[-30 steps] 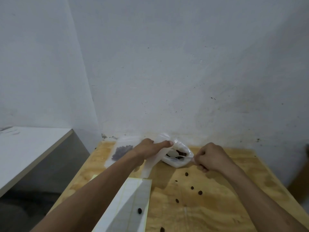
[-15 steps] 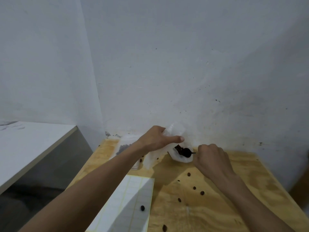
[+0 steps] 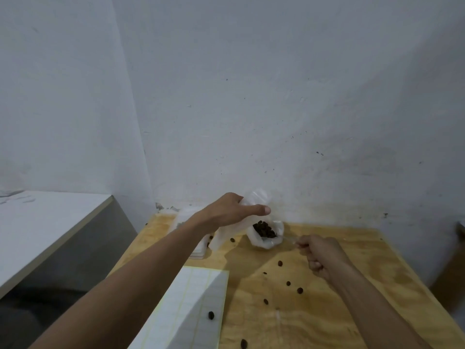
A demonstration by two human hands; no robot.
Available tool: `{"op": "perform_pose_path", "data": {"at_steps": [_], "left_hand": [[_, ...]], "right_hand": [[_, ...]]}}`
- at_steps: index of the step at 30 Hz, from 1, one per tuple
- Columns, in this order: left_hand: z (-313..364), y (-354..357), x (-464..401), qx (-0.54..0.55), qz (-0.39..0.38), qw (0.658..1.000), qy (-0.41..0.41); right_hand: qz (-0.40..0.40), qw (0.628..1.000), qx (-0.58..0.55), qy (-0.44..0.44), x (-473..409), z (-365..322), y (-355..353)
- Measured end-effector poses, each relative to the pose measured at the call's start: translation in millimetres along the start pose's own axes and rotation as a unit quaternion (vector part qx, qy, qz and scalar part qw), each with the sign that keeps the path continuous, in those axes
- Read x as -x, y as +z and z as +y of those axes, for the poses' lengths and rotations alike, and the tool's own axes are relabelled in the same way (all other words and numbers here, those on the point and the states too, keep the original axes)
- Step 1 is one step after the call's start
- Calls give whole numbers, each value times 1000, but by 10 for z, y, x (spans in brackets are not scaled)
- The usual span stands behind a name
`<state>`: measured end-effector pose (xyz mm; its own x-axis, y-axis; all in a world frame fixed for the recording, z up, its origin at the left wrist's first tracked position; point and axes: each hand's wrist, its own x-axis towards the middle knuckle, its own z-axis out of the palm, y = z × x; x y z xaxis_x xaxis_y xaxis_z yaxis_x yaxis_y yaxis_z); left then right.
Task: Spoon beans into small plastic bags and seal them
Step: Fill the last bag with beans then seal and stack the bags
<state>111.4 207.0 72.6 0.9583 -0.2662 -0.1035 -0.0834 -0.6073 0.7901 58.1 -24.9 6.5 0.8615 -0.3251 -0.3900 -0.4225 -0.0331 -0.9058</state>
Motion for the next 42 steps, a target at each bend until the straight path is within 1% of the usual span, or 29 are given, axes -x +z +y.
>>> {"op": "perform_pose_path", "data": {"at_steps": [2, 5, 7, 9, 12, 16, 21, 24, 26, 29, 36, 39, 42], "left_hand": [[-59, 1, 46, 7, 6, 1000, -9], [-177, -14, 99, 7, 10, 1000, -14], [-245, -42, 135, 2, 12, 1000, -18], [-311, -61, 150, 3, 8, 1000, -23], [-356, -49, 196, 3, 4, 1000, -28], [-410, 6, 283, 55, -14, 998, -27], [-466, 19, 299, 71, 24, 995, -59], [-486, 8, 296, 79, 28, 994, -72], [-474, 8, 302, 65, 16, 996, -65], [-459, 6, 336, 17, 3, 999, -45], [-424, -25, 473, -4, -6, 1000, -4], [-419, 12, 478, 6, -14, 1000, 2], [-380, 38, 486, 23, -11, 1000, 3]], "right_hand": [[26, 999, -16, -20, 17, 25, 43], [63, 995, 27, -68, 59, -7, 96], [73, 991, 47, -98, 85, -49, 95], [75, 990, 53, -106, 98, -100, 77], [74, 991, 55, -100, 100, -160, 40], [65, 993, 61, -82, 97, -122, 36], [57, 995, 32, -75, 104, -80, -15], [43, 996, 19, -80, 138, -122, -74], [41, 995, 26, -88, 159, -171, -96], [35, 993, 45, -108, 205, -298, -133], [6, 986, 68, -154, 379, -748, -206], [-12, 976, 117, -185, 465, -871, -112], [-23, 939, 209, -271, 553, -886, -16]]}}
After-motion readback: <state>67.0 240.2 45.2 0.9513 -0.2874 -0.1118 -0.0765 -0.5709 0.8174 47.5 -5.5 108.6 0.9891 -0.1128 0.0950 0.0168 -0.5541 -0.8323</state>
